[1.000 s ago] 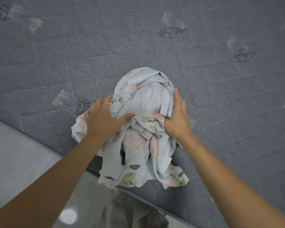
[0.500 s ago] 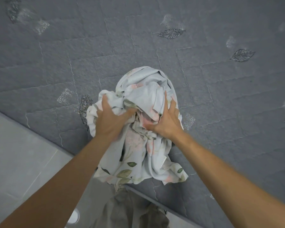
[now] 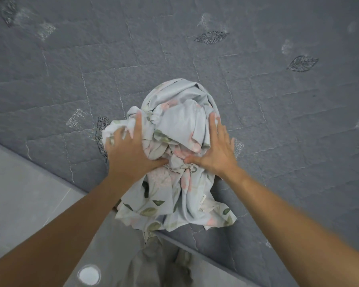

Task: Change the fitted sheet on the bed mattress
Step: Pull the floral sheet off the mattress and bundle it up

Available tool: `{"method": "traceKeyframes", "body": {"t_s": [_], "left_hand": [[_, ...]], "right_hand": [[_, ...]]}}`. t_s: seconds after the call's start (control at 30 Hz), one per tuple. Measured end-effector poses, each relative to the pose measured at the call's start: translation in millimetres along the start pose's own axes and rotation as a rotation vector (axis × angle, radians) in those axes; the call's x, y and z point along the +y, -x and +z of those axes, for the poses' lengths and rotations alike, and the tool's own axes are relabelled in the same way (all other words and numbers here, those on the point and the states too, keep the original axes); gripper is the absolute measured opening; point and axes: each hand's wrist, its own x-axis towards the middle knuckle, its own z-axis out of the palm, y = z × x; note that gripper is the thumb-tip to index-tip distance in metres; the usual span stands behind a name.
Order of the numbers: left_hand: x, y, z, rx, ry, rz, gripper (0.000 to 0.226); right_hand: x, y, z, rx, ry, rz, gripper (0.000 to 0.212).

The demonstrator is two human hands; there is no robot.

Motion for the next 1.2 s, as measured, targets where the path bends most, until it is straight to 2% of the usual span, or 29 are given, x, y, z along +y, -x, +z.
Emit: {"method": "traceKeyframes", "body": {"t_s": [0.1, 0.23, 0.33, 0.43, 0.6, 0.67, 0.73, 0.93, 1.1, 1.2], "left_hand": [[-3.9, -0.7, 1.8, -0.066, 0.115, -0.165, 0.16], [-15.9, -3.1, 13.4, -0.206, 0.219, -0.279, 0.156], [-17.0, -7.1, 19.5, -0.24, 0.385, -0.348, 0.155], [-20.4, -9.1, 28.0, -0.193, 0.546, -0.279, 0.14], [-16.9, 4.2, 28.5, -0.171, 0.623, -0.171, 0.145], [-14.1, 11.9, 28.9, -0.148, 0.63, -0.157, 0.138], [-12.5, 18.8, 23.6, -0.136, 0.618, -0.166, 0.14], [-13.0, 64.9, -38.7, -0.145, 0.618, -0.197, 0.143], [-7.1, 132.8, -147.8, -0.06, 0.598, -0.186, 0.136], [-9.1, 183.5, -214.0, -0.01, 0.6, -0.229, 0.132]], "right_hand": [[-2.1, -4.8, 4.7, 0.011, -0.043, 0.124, 0.163], [4.2, -9.9, 8.8, -0.073, -0.097, 0.207, 0.162], [8.9, -16.1, 8.9, -0.128, -0.176, 0.243, 0.163], [13.3, -20.2, 12.0, -0.123, -0.236, 0.213, 0.165], [4.3, -5.2, 18.3, -0.067, -0.341, 0.129, 0.154], [-0.3, 3.7, 20.1, -0.033, -0.331, 0.124, 0.15], [-6.0, 16.0, 17.5, -0.025, -0.334, 0.122, 0.149], [-48.4, 82.4, -19.4, -0.006, -0.319, 0.083, 0.142], [-115.4, 159.5, -75.4, 0.006, -0.332, 0.003, 0.139], [-160.8, 207.3, -105.7, -0.04, -0.311, -0.045, 0.139]]}}
